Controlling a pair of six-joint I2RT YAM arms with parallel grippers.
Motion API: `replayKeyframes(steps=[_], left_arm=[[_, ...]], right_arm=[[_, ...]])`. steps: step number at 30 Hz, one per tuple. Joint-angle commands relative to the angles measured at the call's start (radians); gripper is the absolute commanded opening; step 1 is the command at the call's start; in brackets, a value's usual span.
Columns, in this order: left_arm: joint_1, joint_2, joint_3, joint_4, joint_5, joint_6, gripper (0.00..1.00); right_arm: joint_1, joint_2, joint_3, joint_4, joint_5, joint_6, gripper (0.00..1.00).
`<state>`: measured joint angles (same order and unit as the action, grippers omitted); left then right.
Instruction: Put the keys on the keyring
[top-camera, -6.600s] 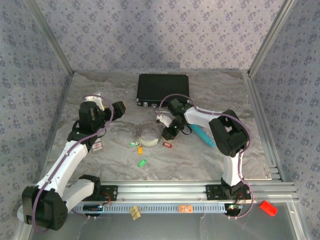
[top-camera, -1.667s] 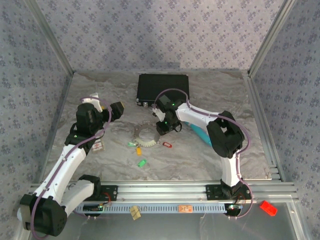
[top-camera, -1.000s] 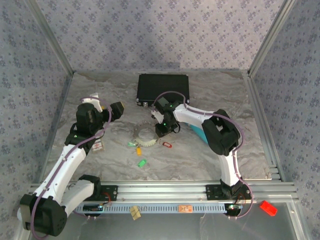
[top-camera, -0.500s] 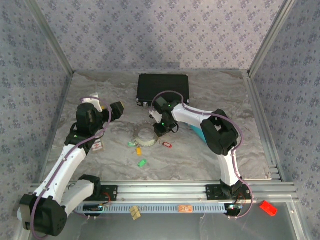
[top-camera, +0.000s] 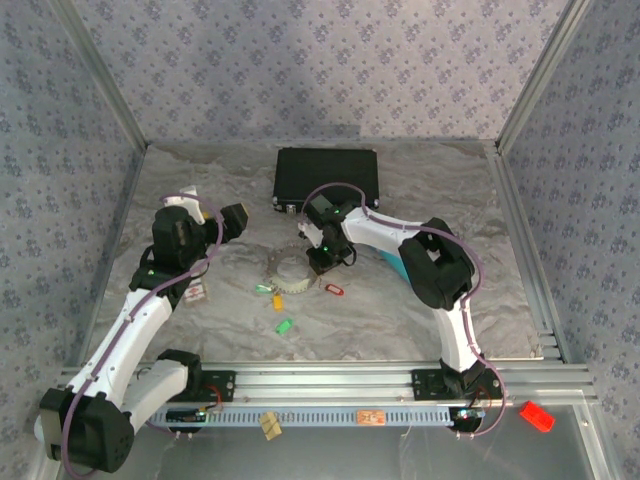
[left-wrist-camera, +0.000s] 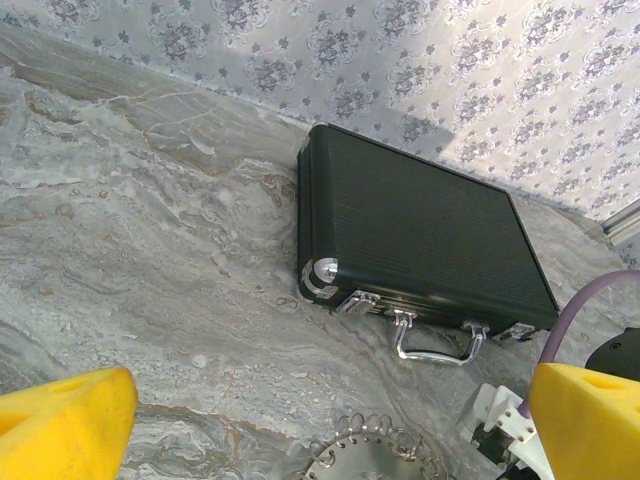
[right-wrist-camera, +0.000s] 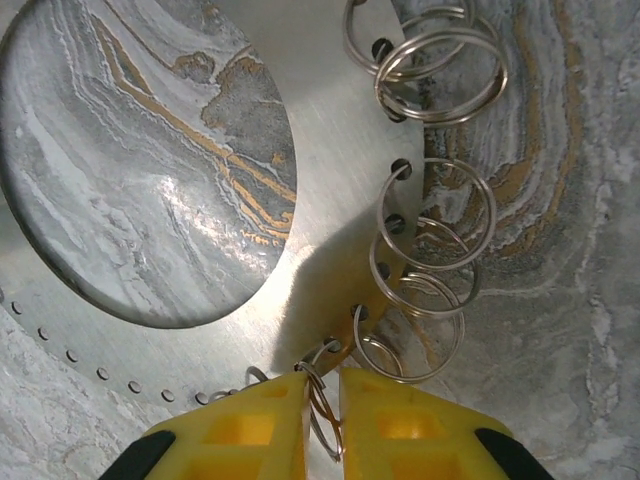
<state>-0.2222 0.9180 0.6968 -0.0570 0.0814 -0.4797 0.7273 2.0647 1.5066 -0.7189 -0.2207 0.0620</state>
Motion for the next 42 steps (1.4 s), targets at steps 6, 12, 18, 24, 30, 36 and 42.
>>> replayKeyframes(steps=[6,12,18,24,30,36,42], left_arm=[[0.007,-0.006,0.004,-0.009,-0.014,0.017,1.0],[0.007,-0.008,0.007,-0.013,-0.016,0.021,1.0],[0.007,-0.01,0.018,-0.018,0.005,0.048,0.99],[-0.033,-0.01,0.03,-0.014,0.029,0.142,0.96],[-0.165,0.032,0.035,-0.026,0.008,0.362,0.89],[-0.193,0.088,0.029,-0.067,0.123,0.582,0.72],[-0.189,0.156,-0.005,-0.061,0.376,0.756,0.43]], right_arm=[[0.01,0.023,0.031,-0.039,0.012,-0.016,0.08],[0.011,0.01,0.04,-0.047,0.029,-0.037,0.0],[0.033,-0.064,0.03,-0.03,0.08,-0.139,0.0],[0.056,-0.174,-0.031,0.049,0.073,-0.261,0.0],[0.037,-0.272,-0.093,0.127,-0.033,-0.369,0.0],[-0.027,-0.326,-0.105,0.183,-0.203,-0.454,0.0],[-0.052,-0.333,-0.093,0.175,-0.315,-0.558,0.0]])
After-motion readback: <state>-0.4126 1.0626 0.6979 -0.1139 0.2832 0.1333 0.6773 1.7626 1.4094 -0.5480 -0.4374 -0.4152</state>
